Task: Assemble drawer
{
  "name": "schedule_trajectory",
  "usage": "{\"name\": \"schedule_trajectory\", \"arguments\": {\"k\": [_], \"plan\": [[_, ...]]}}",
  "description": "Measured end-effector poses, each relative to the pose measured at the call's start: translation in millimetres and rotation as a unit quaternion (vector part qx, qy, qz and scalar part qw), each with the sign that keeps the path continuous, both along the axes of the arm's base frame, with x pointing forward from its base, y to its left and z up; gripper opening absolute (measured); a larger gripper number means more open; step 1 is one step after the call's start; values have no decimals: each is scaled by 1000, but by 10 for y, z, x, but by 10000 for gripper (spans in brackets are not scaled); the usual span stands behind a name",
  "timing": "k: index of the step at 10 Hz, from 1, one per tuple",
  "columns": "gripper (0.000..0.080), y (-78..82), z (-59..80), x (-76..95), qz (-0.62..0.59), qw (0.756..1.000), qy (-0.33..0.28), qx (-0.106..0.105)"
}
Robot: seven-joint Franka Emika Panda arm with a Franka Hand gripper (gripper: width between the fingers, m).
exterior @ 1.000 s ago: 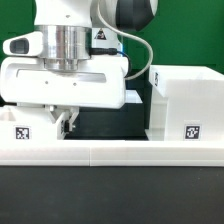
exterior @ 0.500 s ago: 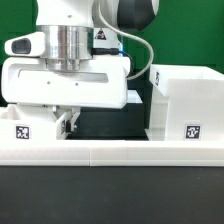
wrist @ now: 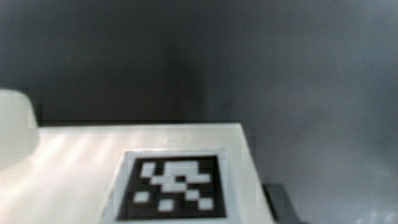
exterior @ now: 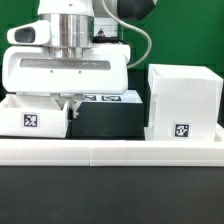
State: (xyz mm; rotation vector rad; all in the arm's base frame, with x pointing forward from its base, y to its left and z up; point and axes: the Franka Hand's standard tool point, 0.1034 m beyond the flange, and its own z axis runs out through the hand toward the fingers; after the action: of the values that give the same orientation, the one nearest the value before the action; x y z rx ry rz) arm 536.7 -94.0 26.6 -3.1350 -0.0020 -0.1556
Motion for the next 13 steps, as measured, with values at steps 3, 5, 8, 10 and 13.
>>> {"name": "schedule_trajectory", "arguments": {"k": [3,5,8,10,13], "plan": [[44,3,-25,-10,11,1000,2,-1],[44,-3,-31,-15,88,996,3,-9],[44,64,-38,-67,271,962,13,-34],[44,98,-31,-131,355,934,19,-42],[44,59,-43,-141,444,894,23,-52]]}}
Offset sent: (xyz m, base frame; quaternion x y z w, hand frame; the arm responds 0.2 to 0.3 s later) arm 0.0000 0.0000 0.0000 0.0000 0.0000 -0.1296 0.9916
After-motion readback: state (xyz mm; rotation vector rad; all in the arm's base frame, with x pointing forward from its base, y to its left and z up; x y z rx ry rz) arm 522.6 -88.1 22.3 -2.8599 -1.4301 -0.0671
